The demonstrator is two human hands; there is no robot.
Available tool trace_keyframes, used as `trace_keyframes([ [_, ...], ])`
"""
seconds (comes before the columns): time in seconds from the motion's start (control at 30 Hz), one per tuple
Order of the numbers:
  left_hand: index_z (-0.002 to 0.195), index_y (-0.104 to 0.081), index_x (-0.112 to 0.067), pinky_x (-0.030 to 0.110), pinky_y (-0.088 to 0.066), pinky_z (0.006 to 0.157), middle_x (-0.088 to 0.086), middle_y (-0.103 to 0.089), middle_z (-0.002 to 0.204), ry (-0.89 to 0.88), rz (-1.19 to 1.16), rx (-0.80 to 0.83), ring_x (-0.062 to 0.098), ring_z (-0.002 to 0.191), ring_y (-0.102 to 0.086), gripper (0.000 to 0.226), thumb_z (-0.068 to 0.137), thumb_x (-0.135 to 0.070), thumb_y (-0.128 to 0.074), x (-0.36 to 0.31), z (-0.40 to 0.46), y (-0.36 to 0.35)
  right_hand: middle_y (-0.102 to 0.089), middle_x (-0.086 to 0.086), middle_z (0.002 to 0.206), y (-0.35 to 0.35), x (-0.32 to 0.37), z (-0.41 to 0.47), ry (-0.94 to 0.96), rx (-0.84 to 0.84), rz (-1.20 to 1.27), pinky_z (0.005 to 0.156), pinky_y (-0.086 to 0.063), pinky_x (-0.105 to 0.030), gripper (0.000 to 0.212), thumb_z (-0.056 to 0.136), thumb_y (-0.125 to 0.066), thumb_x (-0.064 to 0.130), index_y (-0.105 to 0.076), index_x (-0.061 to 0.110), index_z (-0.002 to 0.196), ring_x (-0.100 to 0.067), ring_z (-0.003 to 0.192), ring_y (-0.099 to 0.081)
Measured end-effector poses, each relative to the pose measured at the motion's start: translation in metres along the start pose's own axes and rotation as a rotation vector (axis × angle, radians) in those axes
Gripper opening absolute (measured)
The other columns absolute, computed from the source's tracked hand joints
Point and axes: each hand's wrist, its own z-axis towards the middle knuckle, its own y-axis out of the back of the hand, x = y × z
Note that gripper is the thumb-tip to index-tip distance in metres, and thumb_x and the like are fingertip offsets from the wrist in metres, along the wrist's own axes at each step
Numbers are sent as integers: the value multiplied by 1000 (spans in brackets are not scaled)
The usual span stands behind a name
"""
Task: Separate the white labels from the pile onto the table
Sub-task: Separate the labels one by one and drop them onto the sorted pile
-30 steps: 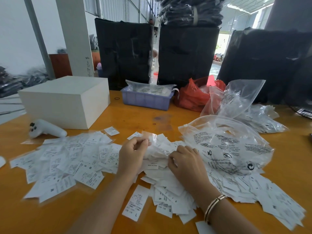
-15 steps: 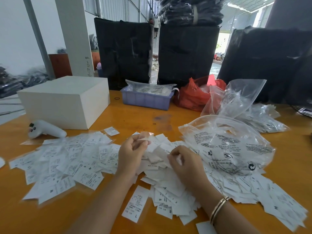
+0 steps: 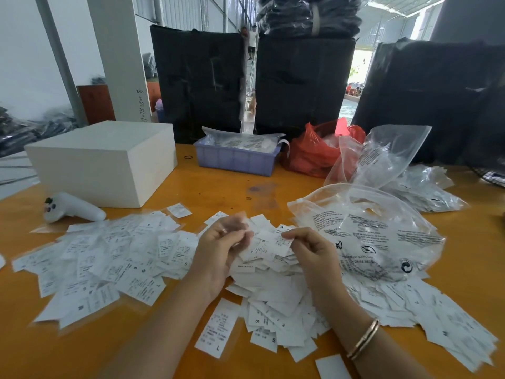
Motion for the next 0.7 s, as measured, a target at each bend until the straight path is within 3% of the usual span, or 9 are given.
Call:
trace_keyframes([
  [0.1,69,-73,-21,23,-56,67,-3,-69,83,-7,-81,33,10,78,-69,27,73,4,-65,-3,1,1,-51,19,47,0,1,-3,27,56,36,48,-37,-7,34,89,-47,-7,-70,16,79,3,45,-46],
  [0.17,87,-70,-18,22,-56,66,-1,-70,79,3,-127,5,11,77,-69,25,68,-2,-69,-3,1,2,-50,17,47,-2,4,-6,45,97,83,46,-33,-8,27,90,-50,4,-69,16,75,1,44,-41],
  [0.23,105,-63,-13,21,-56,65,6,-68,87,17,-161,-30,13,78,-70,38,69,-4,-70,-4,2,2,-52,15,52,-5,5,-8,48,130,61,49,-34,-10,16,86,-58,21,-68,17,74,0,48,-41],
  [0.3,111,-62,-14,21,-56,66,9,-68,92,12,-146,-43,15,79,-70,48,65,-9,-74,-4,1,1,-52,14,59,-7,4,-8,22,132,-4,53,-38,-19,6,86,-66,18,-66,18,80,-9,57,-44],
  [0.37,111,-63,-18,20,-55,65,7,-69,86,6,-136,-46,14,76,-69,50,62,-13,-75,-5,1,1,-50,15,59,-8,2,-8,-30,147,-24,51,-37,-21,17,88,-63,8,-64,22,97,-10,56,-44],
  [0.47,110,-65,-18,20,-55,63,3,-72,81,10,-142,-68,13,74,-70,47,63,-14,-74,-6,0,1,-64,12,63,-7,4,-7,-92,207,110,46,-41,-13,39,90,-57,1,-47,26,119,0,53,-56],
  [0.57,108,-65,-15,20,-55,62,3,-71,82,9,-132,-71,12,74,-70,43,65,-13,-74,-5,0,0,-71,9,73,-7,5,-7,-102,219,158,51,-47,-13,28,90,-57,-1,-52,17,112,-2,63,-64],
  [0.7,107,-66,-14,21,-55,63,3,-71,82,38,-114,-52,13,77,-70,31,77,-7,-71,-3,-1,1,-73,-3,85,-5,3,-7,-39,158,65,69,-56,-33,11,89,-61,11,-69,18,90,-20,79,-68],
])
